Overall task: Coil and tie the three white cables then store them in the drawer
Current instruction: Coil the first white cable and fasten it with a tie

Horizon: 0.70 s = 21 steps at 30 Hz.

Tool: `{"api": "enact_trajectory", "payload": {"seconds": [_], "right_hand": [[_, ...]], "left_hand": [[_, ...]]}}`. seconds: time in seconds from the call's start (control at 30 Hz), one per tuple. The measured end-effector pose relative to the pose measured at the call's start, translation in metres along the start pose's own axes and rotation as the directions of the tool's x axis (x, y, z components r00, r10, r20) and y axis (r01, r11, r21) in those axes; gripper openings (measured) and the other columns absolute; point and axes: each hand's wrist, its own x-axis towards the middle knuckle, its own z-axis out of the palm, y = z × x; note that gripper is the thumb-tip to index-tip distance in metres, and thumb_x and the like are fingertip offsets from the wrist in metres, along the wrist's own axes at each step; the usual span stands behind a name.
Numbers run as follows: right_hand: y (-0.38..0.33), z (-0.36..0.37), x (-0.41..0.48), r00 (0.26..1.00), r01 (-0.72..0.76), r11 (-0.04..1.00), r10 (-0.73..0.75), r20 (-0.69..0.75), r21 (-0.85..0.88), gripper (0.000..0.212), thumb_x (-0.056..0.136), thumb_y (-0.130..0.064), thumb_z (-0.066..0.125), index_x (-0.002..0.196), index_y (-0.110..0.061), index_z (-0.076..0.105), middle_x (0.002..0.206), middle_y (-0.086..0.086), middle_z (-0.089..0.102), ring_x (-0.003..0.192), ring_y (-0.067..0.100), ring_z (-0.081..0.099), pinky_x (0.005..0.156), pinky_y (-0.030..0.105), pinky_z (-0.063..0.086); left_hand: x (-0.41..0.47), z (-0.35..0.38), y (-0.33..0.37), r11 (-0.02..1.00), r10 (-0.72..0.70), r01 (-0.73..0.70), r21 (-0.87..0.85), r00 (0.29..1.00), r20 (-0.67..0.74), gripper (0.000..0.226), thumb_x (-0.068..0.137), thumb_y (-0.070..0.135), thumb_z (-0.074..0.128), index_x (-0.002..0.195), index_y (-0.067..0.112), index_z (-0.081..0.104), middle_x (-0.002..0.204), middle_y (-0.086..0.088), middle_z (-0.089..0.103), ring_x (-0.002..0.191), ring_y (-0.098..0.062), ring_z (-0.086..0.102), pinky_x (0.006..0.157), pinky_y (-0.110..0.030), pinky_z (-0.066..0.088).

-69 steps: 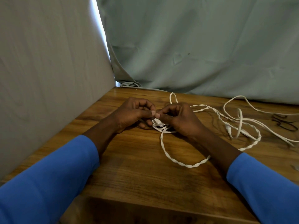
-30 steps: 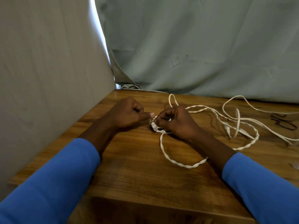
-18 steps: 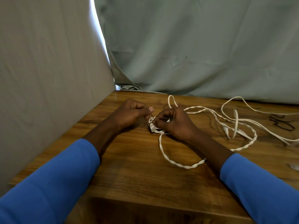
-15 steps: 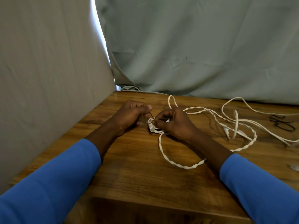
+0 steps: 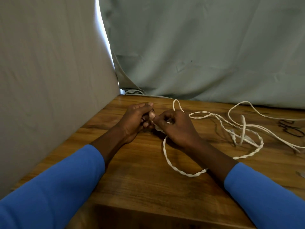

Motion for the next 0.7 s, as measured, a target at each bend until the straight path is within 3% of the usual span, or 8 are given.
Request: {"api": "enact_trajectory", "payload": {"seconds": [0.17, 0.3, 0.37, 0.47, 0.6, 0.7], "right_hand": [[0.007, -0.003, 0.004, 0.999, 0.027, 0.998, -0.026, -0.026, 0.063, 0.011, 0.094, -0.03, 0.073, 0.098, -0.022, 0.08, 0.095, -0.009, 0.077, 0.092, 0.006, 0.07, 0.087, 0.046, 0.059], [0.012, -0.004, 0.006, 1.0, 0.006, 0.99, -0.003, -0.024, 0.138, 0.011, 0.094, -0.027, 0.075, 0.093, -0.018, 0.081, 0.094, -0.005, 0.079, 0.091, 0.009, 0.072, 0.09, 0.046, 0.059], [0.014, -0.002, 0.006, 1.0, 0.015, 0.991, -0.014, -0.012, 0.13, 0.012, 0.095, -0.026, 0.074, 0.094, -0.016, 0.081, 0.095, -0.005, 0.079, 0.091, 0.008, 0.072, 0.087, 0.04, 0.058], [0.012, -0.002, 0.005, 1.0, 0.006, 1.0, -0.006, 0.029, 0.012, 0.021, 0.102, -0.031, 0.064, 0.098, -0.019, 0.081, 0.091, -0.006, 0.078, 0.086, 0.005, 0.071, 0.08, 0.032, 0.056], [0.006, 0.005, 0.002, 0.995, 0.007, 0.983, 0.012, 0.101, -0.181, 0.053, 0.11, -0.048, 0.039, 0.087, -0.015, 0.073, 0.077, 0.004, 0.071, 0.074, 0.019, 0.067, 0.077, 0.048, 0.054], [0.011, 0.007, 0.004, 0.992, 0.088, 0.948, -0.055, 0.115, -0.306, 0.053, 0.109, -0.049, 0.037, 0.087, -0.017, 0.072, 0.08, 0.001, 0.067, 0.082, 0.018, 0.061, 0.082, 0.05, 0.051]], "left_hand": [[0.006, -0.001, 0.005, 0.989, 0.069, -0.077, -0.13, 0.995, -0.07, 0.034, 0.106, 0.025, 0.054, 0.075, 0.012, 0.057, 0.047, 0.006, 0.037, 0.043, -0.009, 0.035, 0.06, -0.029, 0.047], [0.007, -0.004, 0.011, 0.964, 0.041, -0.075, -0.255, 0.99, -0.134, 0.034, 0.106, 0.024, 0.055, 0.074, 0.013, 0.056, 0.048, 0.006, 0.035, 0.042, -0.007, 0.035, 0.059, -0.027, 0.046], [0.007, -0.005, 0.011, 0.963, 0.026, -0.061, -0.261, 0.991, -0.133, 0.034, 0.106, 0.024, 0.054, 0.073, 0.013, 0.056, 0.048, 0.006, 0.035, 0.041, -0.007, 0.035, 0.058, -0.027, 0.046], [0.008, -0.005, 0.008, 0.962, -0.004, -0.026, -0.273, 0.994, -0.109, 0.035, 0.105, 0.023, 0.055, 0.072, 0.013, 0.055, 0.047, 0.006, 0.035, 0.04, -0.007, 0.034, 0.059, -0.029, 0.046], [0.008, -0.003, 0.007, 0.969, -0.013, -0.008, -0.246, 0.996, -0.084, 0.035, 0.105, 0.021, 0.055, 0.071, 0.011, 0.053, 0.045, 0.006, 0.034, 0.038, -0.007, 0.034, 0.054, -0.027, 0.047], [0.007, 0.0, 0.009, 0.973, -0.006, -0.017, -0.232, 0.995, -0.096, 0.035, 0.104, 0.019, 0.055, 0.071, 0.01, 0.053, 0.044, 0.006, 0.034, 0.037, -0.007, 0.033, 0.054, -0.027, 0.045]]}}
